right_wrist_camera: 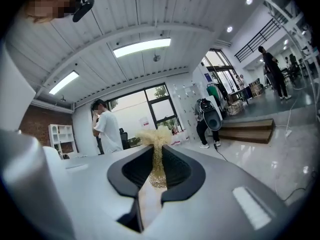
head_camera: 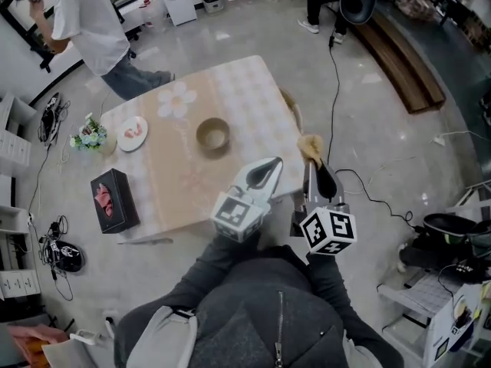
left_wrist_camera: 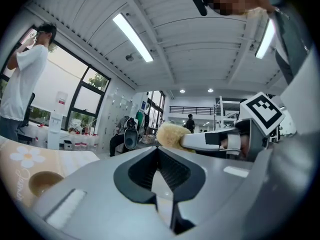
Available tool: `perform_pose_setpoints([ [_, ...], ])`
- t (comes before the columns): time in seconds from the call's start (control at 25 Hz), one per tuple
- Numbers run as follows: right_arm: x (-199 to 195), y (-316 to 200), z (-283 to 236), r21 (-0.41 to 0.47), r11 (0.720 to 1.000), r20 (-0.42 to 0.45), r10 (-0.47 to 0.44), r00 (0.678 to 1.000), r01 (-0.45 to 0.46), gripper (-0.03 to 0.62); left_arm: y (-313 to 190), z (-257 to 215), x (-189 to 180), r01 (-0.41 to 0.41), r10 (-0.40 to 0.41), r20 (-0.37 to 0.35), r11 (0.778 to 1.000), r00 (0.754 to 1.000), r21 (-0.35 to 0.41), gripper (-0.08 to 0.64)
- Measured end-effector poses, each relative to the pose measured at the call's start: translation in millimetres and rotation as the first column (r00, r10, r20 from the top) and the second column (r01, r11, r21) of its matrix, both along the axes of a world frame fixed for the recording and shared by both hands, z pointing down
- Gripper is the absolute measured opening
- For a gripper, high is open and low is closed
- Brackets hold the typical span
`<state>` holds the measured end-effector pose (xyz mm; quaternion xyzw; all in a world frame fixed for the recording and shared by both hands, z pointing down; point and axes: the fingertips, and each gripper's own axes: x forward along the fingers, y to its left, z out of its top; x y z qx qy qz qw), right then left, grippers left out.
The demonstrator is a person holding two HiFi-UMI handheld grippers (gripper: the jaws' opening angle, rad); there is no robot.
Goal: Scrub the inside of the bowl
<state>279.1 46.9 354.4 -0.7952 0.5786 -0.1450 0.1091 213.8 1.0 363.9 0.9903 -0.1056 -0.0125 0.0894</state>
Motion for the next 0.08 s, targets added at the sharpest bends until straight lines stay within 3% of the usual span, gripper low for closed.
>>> perform_pose_setpoints([
  [0.08, 3.6, 7.7, -3.4, 0.002, 1.000, -0.016, -0.009, 1.000, 0.009, 0.049, 10.5, -1.3, 5.8, 0.004, -0.004, -0.003, 1.000, 1.000, 0.001, 0.011],
])
